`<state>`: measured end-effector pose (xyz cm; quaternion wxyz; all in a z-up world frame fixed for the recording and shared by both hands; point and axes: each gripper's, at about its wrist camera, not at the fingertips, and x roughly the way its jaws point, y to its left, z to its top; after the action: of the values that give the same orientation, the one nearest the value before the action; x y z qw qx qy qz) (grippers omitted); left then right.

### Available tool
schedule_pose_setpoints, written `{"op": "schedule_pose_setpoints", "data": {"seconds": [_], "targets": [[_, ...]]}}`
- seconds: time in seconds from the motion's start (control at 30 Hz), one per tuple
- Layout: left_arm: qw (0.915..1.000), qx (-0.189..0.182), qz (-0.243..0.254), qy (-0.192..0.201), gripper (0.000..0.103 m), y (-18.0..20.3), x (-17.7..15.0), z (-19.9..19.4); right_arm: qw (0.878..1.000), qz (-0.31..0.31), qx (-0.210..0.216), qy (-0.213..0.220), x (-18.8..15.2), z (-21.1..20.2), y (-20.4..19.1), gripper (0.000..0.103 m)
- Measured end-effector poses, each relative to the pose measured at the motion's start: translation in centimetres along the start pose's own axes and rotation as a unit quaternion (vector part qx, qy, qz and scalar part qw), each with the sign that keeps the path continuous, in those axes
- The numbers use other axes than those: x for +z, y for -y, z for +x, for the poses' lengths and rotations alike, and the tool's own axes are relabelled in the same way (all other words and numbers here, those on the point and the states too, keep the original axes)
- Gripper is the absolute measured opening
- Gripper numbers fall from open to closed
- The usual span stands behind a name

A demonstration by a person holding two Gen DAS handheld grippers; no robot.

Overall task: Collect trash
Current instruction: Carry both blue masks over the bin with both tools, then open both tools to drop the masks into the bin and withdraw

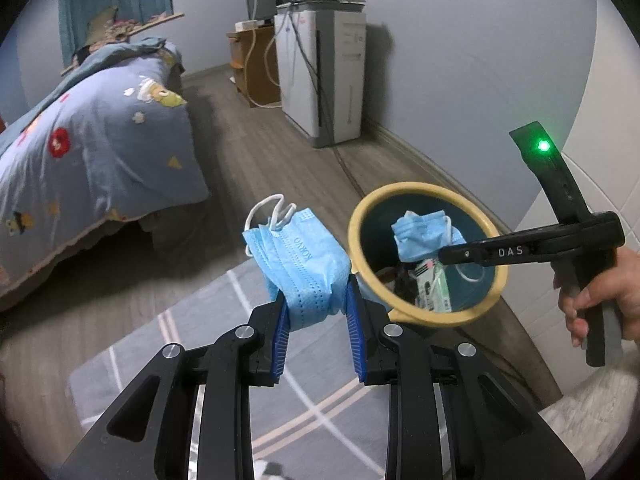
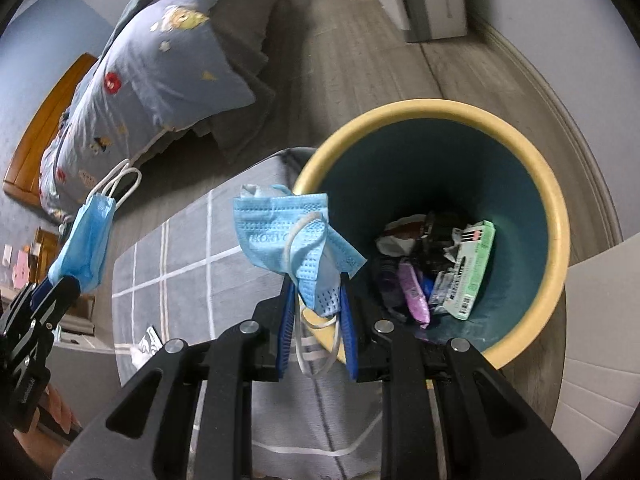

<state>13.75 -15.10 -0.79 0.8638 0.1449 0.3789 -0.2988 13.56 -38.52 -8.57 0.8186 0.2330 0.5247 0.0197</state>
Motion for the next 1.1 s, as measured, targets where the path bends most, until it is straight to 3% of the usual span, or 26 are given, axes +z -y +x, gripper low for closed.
{"op": "schedule_pose_setpoints", "data": {"seconds": [0.57,0.9,1.1], "targets": [[0.9931,-0.072,0.079,-0.047,0.027,8.8,-0.2,7.1,0.996,0.08,-0.034,0.001,0.1,-0.6,7.9,0.02],[0.9894,-0.07,0.103,-0.073,0.027,10.9,-0.3,10.6,0.994,0.093,-0.053,-0.003,-0.2,-0.5,9.6,0.02],[0.9903,-0.058,0.098,-0.08,0.035,10.5,0.1,12.0,0.993,0.094,-0.069,-0.006,0.0,0.1,9.6,0.026]]}}
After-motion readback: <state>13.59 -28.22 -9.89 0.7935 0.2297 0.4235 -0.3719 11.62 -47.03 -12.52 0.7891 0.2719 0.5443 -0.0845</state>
